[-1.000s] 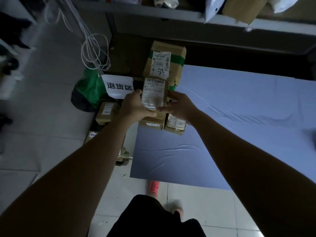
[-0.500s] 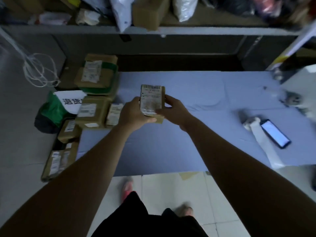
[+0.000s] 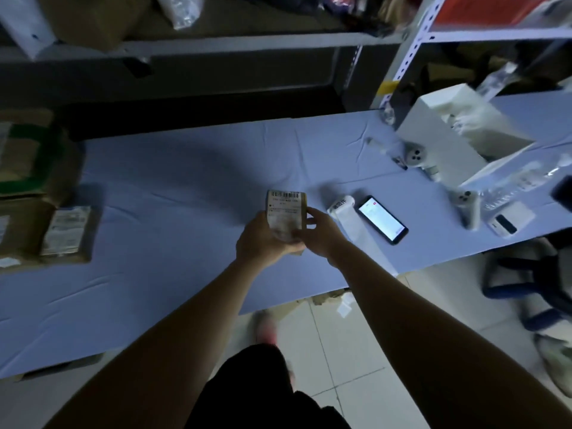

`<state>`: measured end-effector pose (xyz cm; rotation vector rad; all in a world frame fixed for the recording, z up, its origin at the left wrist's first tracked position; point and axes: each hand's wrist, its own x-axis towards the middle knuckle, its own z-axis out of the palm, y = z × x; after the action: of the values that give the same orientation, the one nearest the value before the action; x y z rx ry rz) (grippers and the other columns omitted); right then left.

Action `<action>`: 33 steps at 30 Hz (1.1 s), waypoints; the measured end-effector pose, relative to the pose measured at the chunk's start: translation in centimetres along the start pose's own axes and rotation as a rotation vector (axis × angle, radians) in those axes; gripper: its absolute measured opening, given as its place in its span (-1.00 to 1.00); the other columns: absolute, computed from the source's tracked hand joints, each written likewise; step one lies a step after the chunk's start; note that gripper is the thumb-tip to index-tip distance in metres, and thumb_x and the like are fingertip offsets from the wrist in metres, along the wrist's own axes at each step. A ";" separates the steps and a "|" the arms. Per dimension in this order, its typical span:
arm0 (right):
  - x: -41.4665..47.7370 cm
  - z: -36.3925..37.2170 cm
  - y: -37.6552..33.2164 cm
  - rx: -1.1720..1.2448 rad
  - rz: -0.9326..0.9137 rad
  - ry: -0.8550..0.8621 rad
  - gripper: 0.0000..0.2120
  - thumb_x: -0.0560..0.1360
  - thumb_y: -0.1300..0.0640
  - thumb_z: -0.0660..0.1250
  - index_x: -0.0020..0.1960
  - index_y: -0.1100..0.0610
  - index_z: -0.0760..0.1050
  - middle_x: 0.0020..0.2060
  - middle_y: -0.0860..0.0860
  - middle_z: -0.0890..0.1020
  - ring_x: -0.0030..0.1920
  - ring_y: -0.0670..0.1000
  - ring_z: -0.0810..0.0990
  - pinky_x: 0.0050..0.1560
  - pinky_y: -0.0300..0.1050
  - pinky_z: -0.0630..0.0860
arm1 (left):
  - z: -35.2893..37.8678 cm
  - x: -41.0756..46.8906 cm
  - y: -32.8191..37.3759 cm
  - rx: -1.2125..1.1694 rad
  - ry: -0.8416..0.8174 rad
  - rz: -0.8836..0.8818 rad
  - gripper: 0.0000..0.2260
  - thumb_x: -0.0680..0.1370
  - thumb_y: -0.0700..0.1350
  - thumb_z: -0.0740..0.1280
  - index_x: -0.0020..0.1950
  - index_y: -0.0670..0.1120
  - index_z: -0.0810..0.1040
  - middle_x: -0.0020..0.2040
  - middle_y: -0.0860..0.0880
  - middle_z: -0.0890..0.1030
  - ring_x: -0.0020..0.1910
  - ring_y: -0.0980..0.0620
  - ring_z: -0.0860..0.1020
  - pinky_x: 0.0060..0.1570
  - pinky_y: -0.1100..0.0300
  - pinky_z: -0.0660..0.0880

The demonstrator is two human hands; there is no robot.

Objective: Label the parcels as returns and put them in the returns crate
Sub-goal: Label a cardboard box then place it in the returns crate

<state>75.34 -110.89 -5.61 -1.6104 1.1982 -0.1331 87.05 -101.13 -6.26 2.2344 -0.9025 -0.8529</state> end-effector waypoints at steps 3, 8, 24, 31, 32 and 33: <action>1.8 -1.5 1.5 -0.012 0.058 0.034 -0.34 0.45 0.19 0.42 0.51 0.00 0.33 0.24 0.01 0.59 0.15 0.04 0.61 -0.16 -0.18 0.59 | 2.9 2.1 1.0 -0.022 -0.003 -0.056 -0.21 -0.04 0.37 0.55 0.13 0.12 0.50 -0.04 0.17 0.63 -0.05 0.12 0.62 -0.09 0.10 0.62; 4.5 -3.1 2.8 -0.140 0.086 -0.004 -0.48 0.49 0.19 0.38 0.44 0.06 0.43 0.21 0.02 0.63 0.21 -0.01 0.60 0.20 -0.04 0.56 | 5.5 4.4 1.9 -0.067 0.028 -0.150 -0.20 -0.01 0.33 0.56 0.17 0.15 0.47 -0.03 0.18 0.64 -0.05 0.12 0.64 -0.04 0.08 0.62; 12.5 -16.0 9.5 -0.929 0.052 0.114 -0.18 0.48 -0.22 0.36 0.54 0.09 0.05 0.45 0.15 0.21 0.44 0.20 0.23 0.28 0.21 0.33 | 10.5 4.1 8.1 0.315 0.292 -0.288 -0.05 0.10 0.23 0.61 0.40 0.04 0.32 0.08 -0.08 0.63 0.07 -0.16 0.61 0.04 0.01 0.52; 13.5 -17.9 11.4 -0.910 0.025 0.007 -0.17 0.43 -0.33 0.39 0.44 0.20 0.21 0.32 0.15 0.35 0.37 0.18 0.34 0.19 0.11 0.48 | 12.0 3.7 9.4 0.403 0.352 -0.388 -0.09 0.16 0.35 0.56 0.36 -0.01 0.34 0.12 -0.07 0.63 0.08 -0.12 0.61 0.07 0.03 0.53; 13.7 -18.2 11.3 -0.908 0.022 -0.018 -0.16 0.43 -0.30 0.41 0.44 0.21 0.21 0.32 0.16 0.34 0.37 0.18 0.35 0.21 0.09 0.47 | 12.1 3.7 9.5 0.407 0.355 -0.411 -0.11 0.16 0.36 0.56 0.34 -0.01 0.34 0.12 -0.07 0.62 0.08 -0.12 0.61 0.08 0.02 0.53; 13.7 -18.5 11.1 -0.903 0.024 -0.045 -0.15 0.42 -0.28 0.43 0.44 0.22 0.22 0.32 0.17 0.34 0.37 0.19 0.35 0.22 0.08 0.47 | 12.1 3.5 9.7 0.414 0.355 -0.438 -0.11 0.17 0.36 0.56 0.33 -0.01 0.33 0.12 -0.07 0.62 0.08 -0.12 0.61 0.09 0.02 0.51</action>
<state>63.81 -132.50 -12.90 -2.3422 1.3236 0.5322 76.50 -112.90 -8.31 2.8899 -0.4535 -0.4393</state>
